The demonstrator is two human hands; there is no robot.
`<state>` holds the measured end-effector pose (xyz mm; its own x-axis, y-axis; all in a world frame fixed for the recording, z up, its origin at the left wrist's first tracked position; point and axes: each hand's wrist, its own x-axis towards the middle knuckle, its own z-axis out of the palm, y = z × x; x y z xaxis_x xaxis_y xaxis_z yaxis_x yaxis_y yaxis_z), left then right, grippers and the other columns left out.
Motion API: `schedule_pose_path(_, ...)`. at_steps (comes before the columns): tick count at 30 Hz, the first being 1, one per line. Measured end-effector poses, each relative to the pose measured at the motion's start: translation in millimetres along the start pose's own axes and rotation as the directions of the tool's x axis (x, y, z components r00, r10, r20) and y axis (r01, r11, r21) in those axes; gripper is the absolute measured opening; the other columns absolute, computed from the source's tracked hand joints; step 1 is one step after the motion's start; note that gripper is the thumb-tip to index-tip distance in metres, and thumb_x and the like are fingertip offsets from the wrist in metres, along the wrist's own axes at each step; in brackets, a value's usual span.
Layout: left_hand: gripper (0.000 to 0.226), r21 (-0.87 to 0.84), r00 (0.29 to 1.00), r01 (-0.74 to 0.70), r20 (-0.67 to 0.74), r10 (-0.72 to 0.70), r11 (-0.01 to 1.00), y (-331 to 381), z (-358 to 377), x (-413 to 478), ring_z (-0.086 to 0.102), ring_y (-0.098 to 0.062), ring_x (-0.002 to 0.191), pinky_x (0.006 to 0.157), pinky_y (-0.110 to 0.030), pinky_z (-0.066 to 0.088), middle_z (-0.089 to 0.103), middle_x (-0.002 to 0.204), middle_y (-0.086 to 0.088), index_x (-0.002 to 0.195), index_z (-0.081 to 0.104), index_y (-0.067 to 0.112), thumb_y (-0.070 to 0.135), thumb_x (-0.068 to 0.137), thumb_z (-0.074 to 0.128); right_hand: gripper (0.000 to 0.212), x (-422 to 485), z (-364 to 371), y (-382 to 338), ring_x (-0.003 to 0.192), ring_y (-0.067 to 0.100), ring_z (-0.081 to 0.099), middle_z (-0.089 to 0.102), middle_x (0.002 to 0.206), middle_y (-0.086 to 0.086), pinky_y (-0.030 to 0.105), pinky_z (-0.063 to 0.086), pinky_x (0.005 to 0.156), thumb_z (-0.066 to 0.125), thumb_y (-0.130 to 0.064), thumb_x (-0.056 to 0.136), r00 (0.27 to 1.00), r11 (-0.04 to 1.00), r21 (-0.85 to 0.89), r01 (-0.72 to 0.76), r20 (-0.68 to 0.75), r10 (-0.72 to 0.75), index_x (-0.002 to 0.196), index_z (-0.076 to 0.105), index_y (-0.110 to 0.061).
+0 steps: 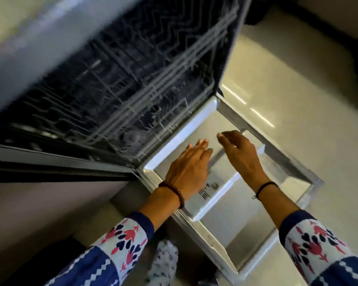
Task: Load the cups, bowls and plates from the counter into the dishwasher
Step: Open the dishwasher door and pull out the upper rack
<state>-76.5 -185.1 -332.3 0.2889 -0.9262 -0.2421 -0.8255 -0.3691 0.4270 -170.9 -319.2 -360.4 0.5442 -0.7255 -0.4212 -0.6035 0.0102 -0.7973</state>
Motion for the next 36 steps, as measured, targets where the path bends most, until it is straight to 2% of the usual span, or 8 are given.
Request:
schedule_pose_path(7, 0.058, 0.1, 0.933, 0.059, -0.359, -0.019, 0.993, -37.8, -84.5, -3.2, 0.021, -0.022, 0.139, 0.109, -0.035, 0.023, 0.038, 0.15, -0.013, 0.135, 0.053, 0.009, 0.007, 0.08, 0.071, 0.051, 38.1, 19.9, -120.4, 0.103, 0.017, 0.07, 0.07, 0.116, 0.003, 0.035, 0.057, 0.091, 0.05, -0.055, 0.099, 0.99, 0.942, 0.33, 0.052, 0.106, -0.092, 0.125, 0.063, -0.013)
schedule_pose_path(10, 0.066, 0.077, 0.932, 0.076, -0.361, -0.043, 0.994, -47.4, -102.8, -3.1, 0.016, -0.022, 0.141, 0.109, -0.034, 0.027, 0.027, 0.156, -0.009, 0.143, 0.043, 0.012, 0.013, 0.083, 0.07, 0.054, 55.4, 27.8, -157.7, 0.1, 0.022, 0.072, 0.072, 0.114, 0.008, 0.035, 0.058, 0.088, 0.05, -0.06, 0.096, 0.988, 0.919, 0.394, -0.012, 0.149, -0.051, 0.118, 0.066, -0.013)
schedule_pose_path(13, 0.074, 0.013, 0.912, 0.153, -0.387, -0.136, 0.988, -62.2, -114.1, -4.1, 0.041, -0.034, 0.136, 0.103, -0.04, 0.043, 0.033, 0.154, -0.012, 0.146, 0.036, 0.013, 0.017, 0.081, 0.071, 0.03, 71.4, 36.7, -187.1, 0.092, 0.026, 0.073, 0.072, 0.111, 0.016, 0.036, 0.059, 0.08, 0.054, -0.042, 0.101, 0.984, 0.938, 0.336, -0.086, 0.177, 0.026, 0.099, 0.066, -0.015)
schedule_pose_path(17, 0.073, -0.115, 0.884, 0.322, -0.32, -0.342, 0.94, -81.6, -110.3, -11.2, 0.047, -0.035, 0.129, 0.103, -0.043, 0.045, 0.044, 0.145, -0.018, 0.152, 0.024, 0.01, 0.024, 0.09, 0.061, 0.018, 76.2, 44.9, -200.1, 0.09, 0.031, 0.072, 0.069, 0.114, 0.022, 0.036, 0.06, 0.075, 0.051, -0.026, 0.103, 0.976, 0.954, 0.253, -0.16, 0.187, 0.114, 0.093, 0.06, -0.014)
schedule_pose_path(23, 0.064, -0.321, 0.893, 0.258, -0.281, -0.352, 0.911, -81.7, -115.7, -22.8, 0.034, -0.027, 0.14, 0.112, -0.036, 0.036, 0.034, 0.153, -0.01, 0.152, 0.024, 0.017, 0.022, 0.096, 0.055, 0.018, 60.9, 52.5, -189.6, 0.095, 0.032, 0.073, 0.069, 0.113, 0.019, 0.039, 0.061, 0.081, 0.054, -0.033, 0.102, 0.974, 0.929, 0.325, -0.175, 0.193, 0.116, 0.102, 0.061, -0.015)
schedule_pose_path(29, 0.042, -0.458, 0.897, 0.307, -0.154, -0.415, 0.834, -57.4, -118.8, -33.7, 0.055, -0.022, 0.121, 0.097, -0.027, 0.047, 0.057, 0.132, -0.01, 0.145, 0.041, 0.021, 0.017, 0.103, 0.041, 0.035, 45.7, 23.1, -174.1, 0.089, 0.024, 0.075, 0.067, 0.122, 0.018, 0.031, 0.062, 0.077, 0.055, -0.029, 0.102, 0.953, 0.941, 0.258, -0.218, 0.266, 0.148, 0.124, 0.059, -0.002)
schedule_pose_path(33, 0.04, -0.478, 0.922, 0.306, -0.066, -0.381, 0.824, -23.9, -104.1, -48.6, 0.056, -0.021, 0.122, 0.099, -0.03, 0.048, 0.059, 0.133, -0.008, 0.142, 0.045, 0.022, 0.018, 0.103, 0.038, 0.03, 12.5, 0.1, -150.7, 0.075, 0.021, 0.069, 0.068, 0.107, 0.016, 0.03, 0.057, 0.08, 0.051, -0.019, 0.104, 0.94, 0.876, 0.357, -0.324, 0.222, 0.258, 0.123, 0.054, 0.004)
schedule_pose_path(36, 0.04, -0.524, 0.924, 0.341, 0.033, -0.382, 0.781, 12.1, -88.3, -65.6, 0.061, -0.022, 0.112, 0.087, -0.025, 0.051, 0.062, 0.127, -0.008, 0.142, 0.046, 0.026, 0.02, 0.103, 0.039, 0.032, -17.8, -24.8, -123.3, 0.073, 0.023, 0.067, 0.064, 0.089, 0.012, 0.031, 0.055, 0.084, 0.053, -0.016, 0.104, 0.935, 0.842, 0.41, -0.35, 0.203, 0.29, 0.128, 0.051, 0.004)
